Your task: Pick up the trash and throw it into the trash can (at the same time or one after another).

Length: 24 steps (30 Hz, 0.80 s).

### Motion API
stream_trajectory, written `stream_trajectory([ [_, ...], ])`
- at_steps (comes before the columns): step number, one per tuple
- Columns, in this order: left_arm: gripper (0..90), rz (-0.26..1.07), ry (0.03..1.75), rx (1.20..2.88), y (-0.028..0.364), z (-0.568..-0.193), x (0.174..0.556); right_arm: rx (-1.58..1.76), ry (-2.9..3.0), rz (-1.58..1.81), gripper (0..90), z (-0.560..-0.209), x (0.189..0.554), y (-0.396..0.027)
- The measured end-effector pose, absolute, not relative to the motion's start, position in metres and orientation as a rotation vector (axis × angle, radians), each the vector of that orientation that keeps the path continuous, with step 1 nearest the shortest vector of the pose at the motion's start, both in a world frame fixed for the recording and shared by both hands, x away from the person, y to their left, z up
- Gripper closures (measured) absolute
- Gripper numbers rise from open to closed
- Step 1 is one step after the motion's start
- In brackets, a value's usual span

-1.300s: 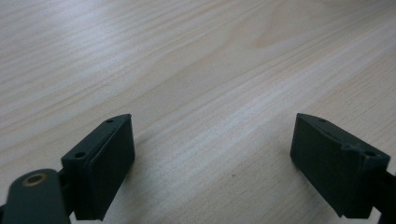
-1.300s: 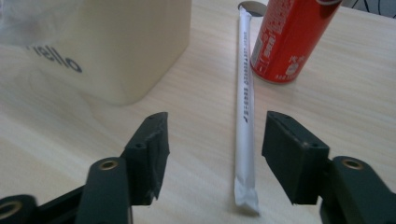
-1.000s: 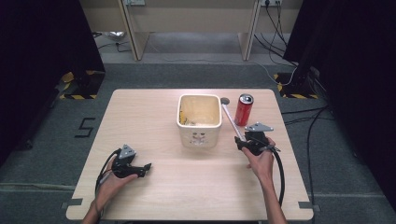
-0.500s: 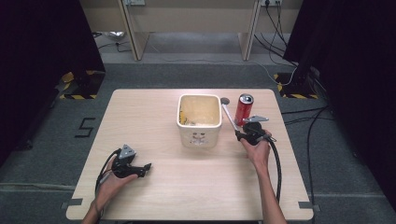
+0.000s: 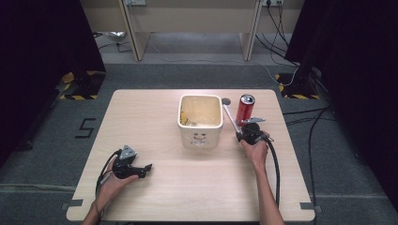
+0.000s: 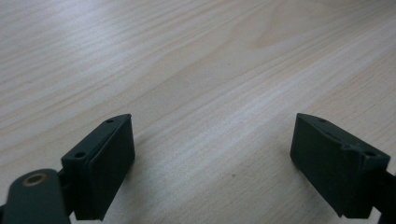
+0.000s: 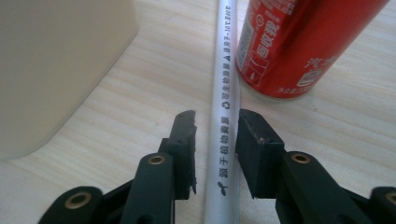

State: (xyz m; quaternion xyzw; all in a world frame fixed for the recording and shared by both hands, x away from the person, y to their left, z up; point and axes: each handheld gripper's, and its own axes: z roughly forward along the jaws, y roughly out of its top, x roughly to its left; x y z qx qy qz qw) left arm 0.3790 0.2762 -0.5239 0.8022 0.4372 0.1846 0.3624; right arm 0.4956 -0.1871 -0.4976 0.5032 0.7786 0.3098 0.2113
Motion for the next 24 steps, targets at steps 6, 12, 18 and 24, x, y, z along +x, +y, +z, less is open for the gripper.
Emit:
stream_trajectory([
  [6, 12.8, 0.475, 1.127, 2.064, 0.276, -0.524, 0.379, 1.419, 2.162, 0.864, 72.2, -0.504, 0.500, -0.190],
  [12, 12.8, 0.476, 1.127, 2.063, 0.276, -0.524, 0.379, 1.417, 2.188, 0.836, 78.6, -0.501, 0.506, -0.186],
  [18, 12.8, 0.476, 1.125, 2.064, 0.276, -0.524, 0.379, 1.437, 2.180, 0.850, 79.7, -0.501, 0.504, -0.186],
  [24, 12.8, 0.477, 1.126, 2.065, 0.276, -0.524, 0.379, 1.424, 2.140, 0.941, 79.9, -0.491, 0.494, -0.188],
])
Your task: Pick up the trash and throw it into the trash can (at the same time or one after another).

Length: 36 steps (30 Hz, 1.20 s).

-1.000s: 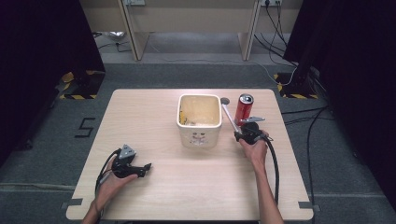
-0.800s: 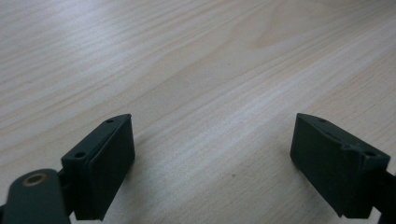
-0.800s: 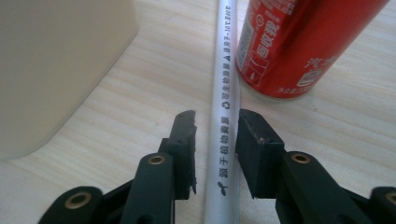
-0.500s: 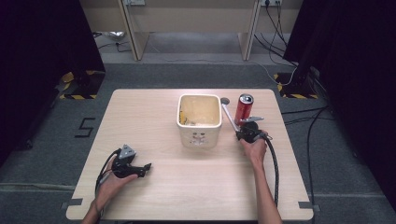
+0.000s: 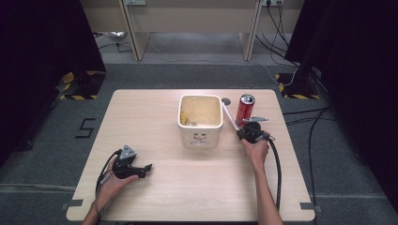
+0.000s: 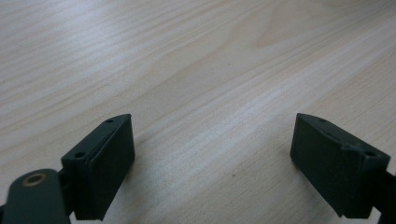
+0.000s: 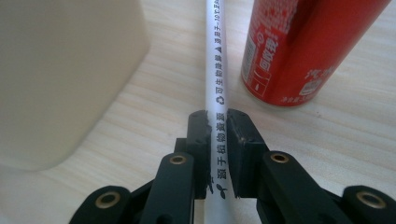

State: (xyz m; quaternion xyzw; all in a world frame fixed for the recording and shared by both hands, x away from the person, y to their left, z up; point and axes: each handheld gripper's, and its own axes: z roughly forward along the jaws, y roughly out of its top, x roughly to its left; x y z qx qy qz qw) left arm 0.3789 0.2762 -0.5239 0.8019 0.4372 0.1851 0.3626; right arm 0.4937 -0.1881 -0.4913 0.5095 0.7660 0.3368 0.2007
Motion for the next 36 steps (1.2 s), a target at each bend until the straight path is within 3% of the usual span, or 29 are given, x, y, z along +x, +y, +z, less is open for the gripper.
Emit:
stream_trajectory([
  [15, 12.8, 0.477, 1.126, 2.065, 0.276, -0.524, 0.379, 1.330, 2.086, 1.060, 79.8, -0.442, 0.460, -0.195],
  [36, 12.8, 0.476, 1.125, 2.067, 0.276, -0.524, 0.379, 1.264, 1.997, 1.183, 79.8, -0.378, 0.456, -0.193],
])
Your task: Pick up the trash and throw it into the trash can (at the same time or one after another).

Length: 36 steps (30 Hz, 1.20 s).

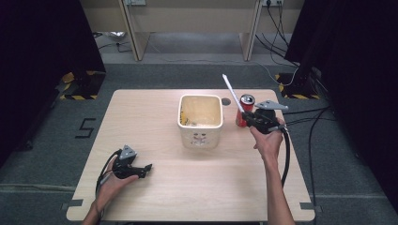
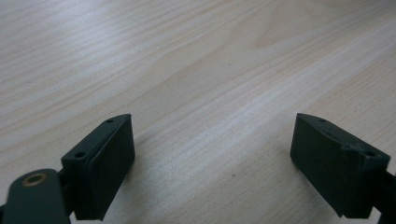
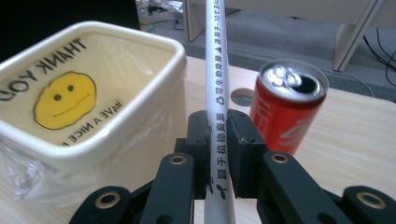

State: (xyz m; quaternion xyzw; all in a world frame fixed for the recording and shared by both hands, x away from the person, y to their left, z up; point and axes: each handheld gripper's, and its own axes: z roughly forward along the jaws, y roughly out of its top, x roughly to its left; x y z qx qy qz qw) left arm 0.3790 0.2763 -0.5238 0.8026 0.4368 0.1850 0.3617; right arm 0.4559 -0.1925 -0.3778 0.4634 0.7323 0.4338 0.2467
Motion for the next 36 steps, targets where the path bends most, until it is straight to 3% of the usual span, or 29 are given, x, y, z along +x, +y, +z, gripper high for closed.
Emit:
stream_trajectory([
  [22, 12.8, 0.476, 1.125, 2.066, 0.276, -0.524, 0.379, 1.141, 2.051, 1.263, 79.7, -0.338, 0.476, -0.143],
  [36, 12.8, 0.474, 1.126, 2.064, 0.276, -0.524, 0.379, 1.105, 2.098, 1.282, 79.6, -0.336, 0.494, -0.112],
])
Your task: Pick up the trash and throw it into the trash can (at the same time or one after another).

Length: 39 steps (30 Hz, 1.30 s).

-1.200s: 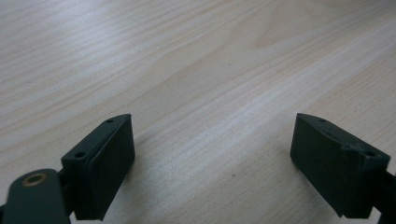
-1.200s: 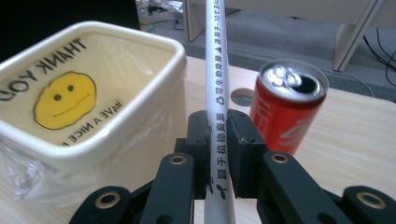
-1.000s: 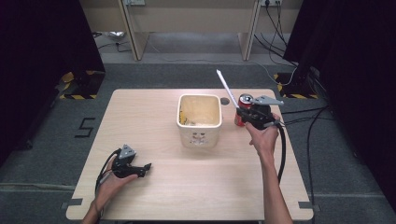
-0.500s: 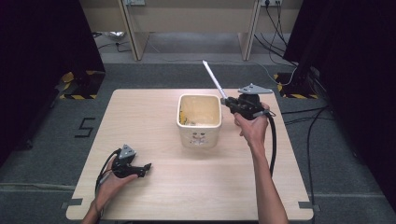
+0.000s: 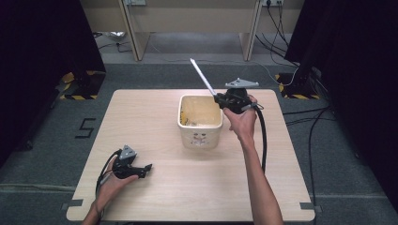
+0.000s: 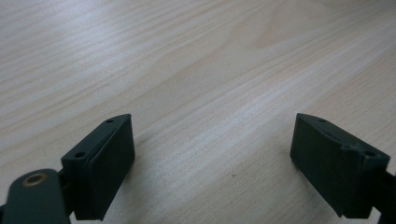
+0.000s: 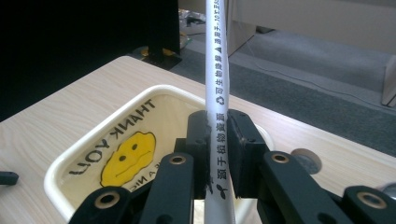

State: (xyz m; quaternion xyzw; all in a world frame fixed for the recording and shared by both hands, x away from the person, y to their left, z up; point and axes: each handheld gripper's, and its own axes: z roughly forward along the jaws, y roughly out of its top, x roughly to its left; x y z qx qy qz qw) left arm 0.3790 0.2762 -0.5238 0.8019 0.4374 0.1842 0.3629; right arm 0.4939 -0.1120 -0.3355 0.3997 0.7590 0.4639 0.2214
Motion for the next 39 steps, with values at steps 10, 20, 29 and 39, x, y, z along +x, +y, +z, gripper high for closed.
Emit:
stream_trajectory([
  [10, 12.8, 0.474, 1.125, 2.067, 0.276, -0.524, 0.379, 1.082, 2.147, 1.297, 79.5, -0.340, 0.505, -0.084],
  [20, 12.9, 0.472, 1.127, 2.064, 0.276, -0.524, 0.379, 1.102, 2.187, 1.289, 79.5, -0.353, 0.514, -0.069],
  [29, 12.9, 0.474, 1.126, 2.065, 0.276, -0.524, 0.379, 1.116, 2.211, 1.287, 79.5, -0.362, 0.520, -0.059],
  [39, 12.9, 0.474, 1.126, 2.065, 0.276, -0.524, 0.379, 1.128, 2.248, 1.266, 79.4, -0.370, 0.526, -0.054],
])
